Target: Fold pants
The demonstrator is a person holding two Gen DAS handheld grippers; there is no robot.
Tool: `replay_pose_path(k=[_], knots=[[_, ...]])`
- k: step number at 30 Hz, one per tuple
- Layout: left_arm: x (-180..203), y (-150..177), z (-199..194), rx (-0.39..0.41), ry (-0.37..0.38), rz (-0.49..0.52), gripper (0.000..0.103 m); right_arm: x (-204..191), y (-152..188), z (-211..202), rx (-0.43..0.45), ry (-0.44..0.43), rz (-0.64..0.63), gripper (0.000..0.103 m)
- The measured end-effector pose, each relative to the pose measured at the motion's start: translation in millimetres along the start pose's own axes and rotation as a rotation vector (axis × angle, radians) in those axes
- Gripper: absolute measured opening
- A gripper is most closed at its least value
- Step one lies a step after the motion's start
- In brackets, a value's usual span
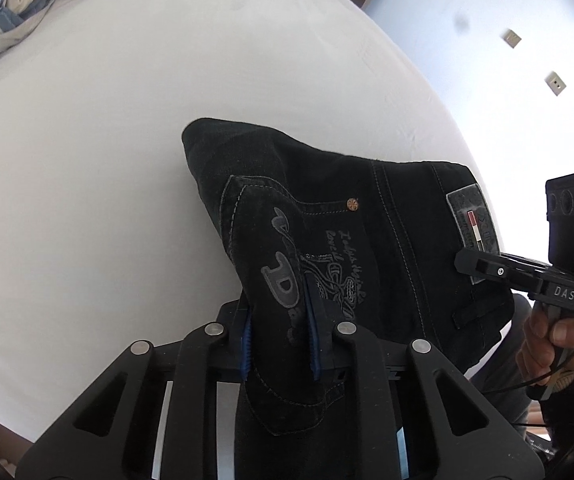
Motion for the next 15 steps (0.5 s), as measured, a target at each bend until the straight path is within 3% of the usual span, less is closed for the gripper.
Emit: replay_pose_path(k=[9, 15], knots=[[17, -67, -21, 0.114, 0.011, 0.045, 0.019, 1, -62, -43, 0.107, 0.025, -0.084, 0.019], [13, -119, 8, 0.128, 0.027, 0.044, 0.019, 30, -112, -41, 0.136, 0.035, -0.081, 0.019]])
Point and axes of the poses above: each gripper's, at about its wrist camera, not at the fingertips, and z roughly the way its jaws point, x to its right, y to its underside, the point moved 1 cm from there along z, roughly the way its jaws point, and after that the axes turned 1 degree about -x, right-handed, at the moved point
